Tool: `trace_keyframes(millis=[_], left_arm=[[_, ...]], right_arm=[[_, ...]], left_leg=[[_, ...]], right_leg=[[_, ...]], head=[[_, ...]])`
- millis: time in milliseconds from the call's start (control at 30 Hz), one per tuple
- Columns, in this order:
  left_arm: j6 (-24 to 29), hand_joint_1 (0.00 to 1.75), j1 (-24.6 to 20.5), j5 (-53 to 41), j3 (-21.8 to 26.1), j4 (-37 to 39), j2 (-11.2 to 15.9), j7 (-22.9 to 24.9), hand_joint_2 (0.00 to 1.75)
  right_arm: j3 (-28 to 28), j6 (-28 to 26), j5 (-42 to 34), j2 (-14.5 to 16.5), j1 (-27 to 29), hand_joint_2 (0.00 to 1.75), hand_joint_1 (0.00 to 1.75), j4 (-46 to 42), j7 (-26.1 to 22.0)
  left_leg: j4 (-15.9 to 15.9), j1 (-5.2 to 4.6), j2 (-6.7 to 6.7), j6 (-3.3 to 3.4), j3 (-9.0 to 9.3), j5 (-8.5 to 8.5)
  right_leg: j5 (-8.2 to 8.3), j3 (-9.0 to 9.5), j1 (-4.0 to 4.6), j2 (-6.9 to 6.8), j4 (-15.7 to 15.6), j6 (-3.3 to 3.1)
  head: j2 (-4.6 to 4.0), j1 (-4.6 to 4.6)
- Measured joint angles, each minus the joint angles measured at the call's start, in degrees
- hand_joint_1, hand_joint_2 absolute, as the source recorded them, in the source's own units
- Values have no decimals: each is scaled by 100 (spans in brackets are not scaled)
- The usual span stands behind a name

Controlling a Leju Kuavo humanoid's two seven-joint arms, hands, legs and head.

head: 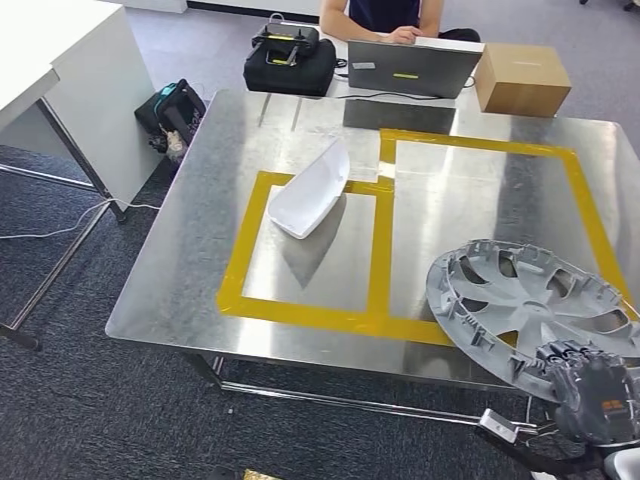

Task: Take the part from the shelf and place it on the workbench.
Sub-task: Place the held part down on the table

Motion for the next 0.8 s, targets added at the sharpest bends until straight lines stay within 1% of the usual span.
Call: trace_keyframes(millis=[67, 133, 200, 300, 367, 400, 433, 500, 567, 600, 633, 700, 733, 800], left_arm=[[-4, 0, -2, -24, 4, 0, 1, 16, 0], [-18, 0, -8, -79, 7, 0, 2, 43, 0], [-41, 0, -19, -156, 7, 0, 5, 71, 0], [-80, 0, -30, -271, 7, 0, 24, 113, 0], [-95, 0, -35, -313, 7, 0, 37, 161, 0], [-95, 0, -34, -322, 7, 0, 45, 194, 0], [-87, 0, -33, -324, 7, 0, 54, 228, 0], [-62, 0, -40, -323, 7, 0, 69, 307, 0], [-34, 0, -58, -322, 8, 0, 80, 381, 0], [-21, 0, -65, -321, 9, -1, 85, 410, 0], [-10, 0, -71, -320, 10, -1, 88, 432, 0], [-2, 0, -78, -315, 18, -2, 90, 458, 0], [-15, 0, -80, -310, 24, -2, 94, 465, 0], [-66, 0, -86, -301, 36, -2, 114, 469, 0]], right_arm=[[192, -10, -53, 138, -140, 175, 175, 209, -14], [424, -66, -139, 362, -390, 175, 175, 566, -55], [757, -244, -216, 727, -680, 175, 175, 1212, -53], [1241, -730, -432, 1369, -1160, 175, 175, 2549, 11], [1421, -1044, -622, 1713, -1428, 175, 175, 3363, -4], [1483, -1164, -700, 1853, -1551, 175, 175, 3699, -38], [1534, -1249, -758, 1974, -1676, 175, 175, 3989, -79], [1617, -1334, -823, 2151, -1907, 175, 175, 4424, -155], [1666, -1346, -843, 2243, -2066, 175, 175, 4703, -180], [1678, -1335, -843, 2263, -2123, 175, 175, 4792, -180], [1686, -1322, -837, 2277, -2171, 175, 175, 4864, -173], [1692, -1277, -805, 2287, -2244, 175, 175, 4961, -139], [1692, -1242, -780, 2286, -2269, 175, 175, 4984, -114], [1688, -1165, -737, 2265, -2302, 175, 175, 4997, -75]], left_leg=[[1, -3, -6, 31, 3, -12], [1, 2, 0, 47, 7, -20], [2, 6, 5, 56, 17, -27], [2, 7, 7, 59, 34, -29], [-2, 16, 12, 55, 50, -31], [-4, 27, 24, 41, 65, -41], [-7, 43, 51, 27, 88, -58], [-15, 81, 124, -11, 162, -127], [-23, 111, 173, -20, 235, -195], [-28, 123, 181, -14, 258, -214], [-35, 135, 182, -15, 273, -225], [-49, 158, 181, -28, 293, -220], [-53, 168, 181, -39, 299, -199], [-56, 176, 182, -45, 314, -165]], right_leg=[[16, 35, -1, -3, -62, 99], [29, 58, 0, 3, -110, 207], [30, 71, 1, 6, -127, 259], [28, 80, 2, 8, -129, 297], [26, 88, 12, 14, -128, 308], [24, 96, 24, 31, -128, 305], [20, 112, 41, 62, -131, 296], [-47, 169, 83, 129, -146, 242], [-170, 229, 115, 153, -157, 225], [-238, 248, 125, 152, -158, 239], [-312, 260, 135, 150, -158, 243], [-442, 277, 155, 148, -158, 229], [-479, 285, 162, 147, -157, 223], [-494, 301, 167, 147, -157, 214]], head=[[0, 4], [0, 3], [0, 3], [0, 0], [0, -3], [0, -2], [0, -3], [0, -2], [0, -2], [0, -2], [0, -2], [0, -1], [0, 0], [0, 0]])
